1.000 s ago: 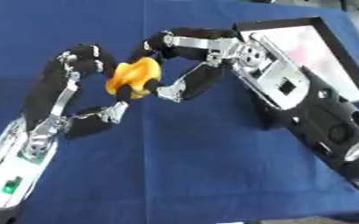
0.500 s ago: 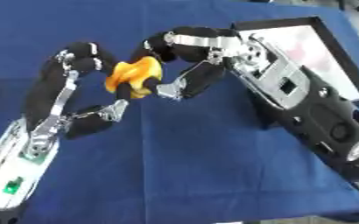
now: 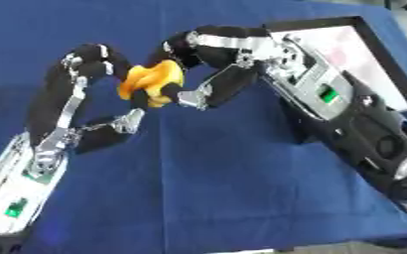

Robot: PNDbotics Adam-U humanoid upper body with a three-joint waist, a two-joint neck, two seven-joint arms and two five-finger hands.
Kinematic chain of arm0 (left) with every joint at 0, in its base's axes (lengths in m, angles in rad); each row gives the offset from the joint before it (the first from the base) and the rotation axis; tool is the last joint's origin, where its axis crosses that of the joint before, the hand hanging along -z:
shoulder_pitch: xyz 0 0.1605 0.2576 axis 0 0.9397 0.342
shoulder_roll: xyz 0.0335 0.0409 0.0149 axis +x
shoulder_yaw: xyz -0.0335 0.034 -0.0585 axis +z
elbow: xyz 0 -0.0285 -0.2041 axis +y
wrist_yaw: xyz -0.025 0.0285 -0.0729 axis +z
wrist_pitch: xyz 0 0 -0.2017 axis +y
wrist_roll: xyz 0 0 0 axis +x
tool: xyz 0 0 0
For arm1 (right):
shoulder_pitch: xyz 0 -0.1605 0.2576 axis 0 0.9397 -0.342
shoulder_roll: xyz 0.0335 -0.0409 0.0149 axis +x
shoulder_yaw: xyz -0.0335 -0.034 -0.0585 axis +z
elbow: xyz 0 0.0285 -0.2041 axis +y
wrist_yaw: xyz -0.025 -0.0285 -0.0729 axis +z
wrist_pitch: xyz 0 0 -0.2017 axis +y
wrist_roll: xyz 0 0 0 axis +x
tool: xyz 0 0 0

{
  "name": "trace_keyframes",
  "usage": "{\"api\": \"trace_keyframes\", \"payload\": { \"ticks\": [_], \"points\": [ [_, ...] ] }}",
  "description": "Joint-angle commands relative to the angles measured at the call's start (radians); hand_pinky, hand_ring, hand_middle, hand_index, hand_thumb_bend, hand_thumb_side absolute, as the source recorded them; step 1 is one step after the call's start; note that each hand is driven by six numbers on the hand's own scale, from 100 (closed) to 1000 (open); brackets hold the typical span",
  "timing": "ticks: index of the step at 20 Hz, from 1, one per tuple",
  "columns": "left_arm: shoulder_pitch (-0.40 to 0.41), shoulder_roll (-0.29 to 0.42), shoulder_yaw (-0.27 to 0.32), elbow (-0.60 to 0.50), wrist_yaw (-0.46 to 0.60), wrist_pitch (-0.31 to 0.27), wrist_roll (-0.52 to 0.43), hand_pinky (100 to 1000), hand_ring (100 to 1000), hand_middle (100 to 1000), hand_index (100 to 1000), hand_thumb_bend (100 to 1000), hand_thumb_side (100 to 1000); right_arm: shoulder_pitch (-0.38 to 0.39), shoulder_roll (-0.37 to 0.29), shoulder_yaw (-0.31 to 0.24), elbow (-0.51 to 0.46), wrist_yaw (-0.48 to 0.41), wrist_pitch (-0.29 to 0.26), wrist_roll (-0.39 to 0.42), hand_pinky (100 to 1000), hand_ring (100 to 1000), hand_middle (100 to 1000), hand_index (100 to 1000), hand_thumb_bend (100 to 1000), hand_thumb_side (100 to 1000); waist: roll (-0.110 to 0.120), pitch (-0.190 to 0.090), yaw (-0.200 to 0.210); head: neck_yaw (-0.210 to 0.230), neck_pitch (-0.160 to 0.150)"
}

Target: Pick up the objects with one hand, pass them to the other hand, and then place them into the box on the other side of the table.

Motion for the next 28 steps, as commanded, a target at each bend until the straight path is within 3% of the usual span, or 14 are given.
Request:
{"api": "trace_keyframes", "payload": {
  "ticks": [1, 2, 4, 10, 17, 28],
  "points": [
    [-0.019, -0.011, 0.01, -0.007, 0.002, -0.001, 0.013, 779, 612, 588, 697, 431, 312, -0.003, -0.022, -0.008, -0.028, -0.02, 0.001, -0.005, 675, 797, 526, 701, 100, 198, -0.008, -0.015, -0.004, -0.004, -0.006],
    [-0.019, -0.011, 0.01, -0.006, 0.001, -0.003, 0.015, 783, 623, 604, 724, 505, 400, -0.002, -0.023, -0.009, -0.029, -0.022, 0.001, -0.007, 675, 797, 526, 700, 100, 198, -0.007, -0.015, -0.004, -0.005, -0.006],
    [-0.018, -0.012, 0.009, -0.002, 0.0, -0.008, 0.018, 786, 636, 618, 763, 555, 494, 0.0, -0.024, -0.01, -0.031, -0.025, 0.0, -0.011, 674, 796, 526, 700, 100, 198, -0.007, -0.016, -0.004, -0.005, -0.006],
    [-0.016, -0.014, 0.013, 0.007, 0.015, -0.023, 0.041, 792, 657, 639, 805, 616, 668, 0.003, -0.026, -0.013, -0.031, -0.024, 0.003, -0.018, 670, 794, 524, 697, 100, 198, -0.006, -0.018, -0.005, -0.007, -0.007],
    [-0.011, -0.012, 0.014, 0.014, 0.018, -0.02, 0.062, 789, 660, 639, 802, 616, 658, 0.012, -0.031, -0.022, -0.03, -0.03, -0.001, -0.036, 670, 796, 525, 698, 100, 198, -0.005, -0.021, -0.009, -0.006, -0.003],
    [0.03, 0.016, 0.022, 0.028, 0.047, 0.008, 0.078, 780, 636, 621, 768, 460, 544, 0.096, -0.078, -0.079, -0.068, -0.064, -0.038, -0.152, 675, 803, 528, 698, 100, 208, 0.013, -0.063, -0.047, -0.008, 0.031]
  ]
}}
